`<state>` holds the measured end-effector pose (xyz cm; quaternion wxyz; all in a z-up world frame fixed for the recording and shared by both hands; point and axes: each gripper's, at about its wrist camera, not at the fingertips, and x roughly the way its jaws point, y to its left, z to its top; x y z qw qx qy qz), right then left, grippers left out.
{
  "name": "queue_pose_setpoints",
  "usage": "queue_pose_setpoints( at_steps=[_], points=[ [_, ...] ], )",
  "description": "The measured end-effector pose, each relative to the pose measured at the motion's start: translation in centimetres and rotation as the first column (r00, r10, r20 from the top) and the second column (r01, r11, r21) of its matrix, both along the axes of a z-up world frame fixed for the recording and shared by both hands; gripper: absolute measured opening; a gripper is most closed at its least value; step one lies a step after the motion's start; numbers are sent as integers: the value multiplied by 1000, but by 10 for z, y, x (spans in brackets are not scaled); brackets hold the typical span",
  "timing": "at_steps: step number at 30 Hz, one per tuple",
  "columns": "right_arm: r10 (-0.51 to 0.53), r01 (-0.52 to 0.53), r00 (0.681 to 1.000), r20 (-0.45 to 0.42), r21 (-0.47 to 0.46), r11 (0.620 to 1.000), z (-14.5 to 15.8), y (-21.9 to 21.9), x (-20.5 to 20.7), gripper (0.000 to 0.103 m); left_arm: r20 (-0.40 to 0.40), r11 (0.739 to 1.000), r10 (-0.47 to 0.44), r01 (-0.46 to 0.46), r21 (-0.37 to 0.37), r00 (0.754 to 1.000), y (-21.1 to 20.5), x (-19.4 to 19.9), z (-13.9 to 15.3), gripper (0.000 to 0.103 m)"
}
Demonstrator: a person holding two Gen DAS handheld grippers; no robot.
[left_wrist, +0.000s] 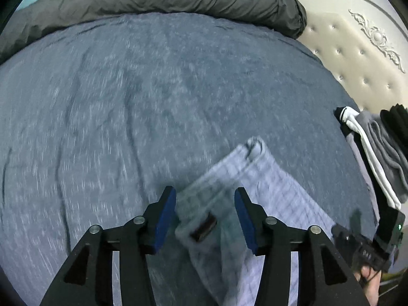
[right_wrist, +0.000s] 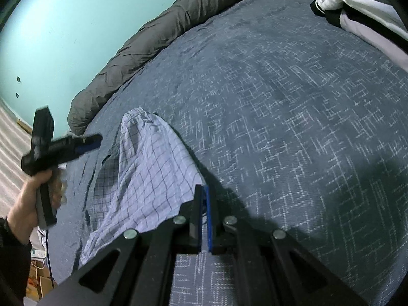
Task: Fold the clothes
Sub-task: 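Grasp the shorts waistband by the label with the left gripper while the right gripper holds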
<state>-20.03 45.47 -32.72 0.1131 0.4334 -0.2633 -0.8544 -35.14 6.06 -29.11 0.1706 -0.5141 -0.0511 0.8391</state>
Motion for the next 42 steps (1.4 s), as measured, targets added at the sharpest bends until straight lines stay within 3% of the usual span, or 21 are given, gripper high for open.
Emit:
queue_pose_setpoints(
  at_steps=[5,9,11,13,17,20,24,31,37,42],
  points=[
    [-4,4,1000,6,-6,1000,-1,3,0,2,-11,999,-33,33,6,999,-9,24,-11,52],
    [-1,1,1000,8,-3,1000,-1,2,-1,2,19,999,-3,3,45,1000,-20,27,-23,49],
    [-1,1,1000,8,-3,1000,-1,2,-1,2,28,998,4,-6,60,1000,-23,28,-28,31],
    [-2,2,1000,9,-5,1000,-1,3,-1,2,29,998,-1,-1,60,1000,-21,29,-28,21],
    [-2,3,1000,10,-6,1000,-2,3,0,2,19,998,-8,6,64,1000,-19,31,-26,12],
    [-3,3,1000,11,-7,1000,-3,4,0,2,10,997,3,-4,80,1000,-24,31,-20,11],
    [-1,2,1000,10,-4,1000,-2,3,0,2,34,983,68,-73,167,997,-46,25,-17,11],
    [6,-6,1000,11,5,1000,-3,0,0,2,139,960,102,-134,245,985,-63,-2,-30,11],
    [3,-3,1000,10,3,1000,-3,1,1,2,169,974,123,-152,171,978,-61,-11,-41,13],
    [1,-1,1000,9,-1,1000,-3,2,2,2,123,972,163,-181,151,979,-67,0,-33,16]
  ],
)
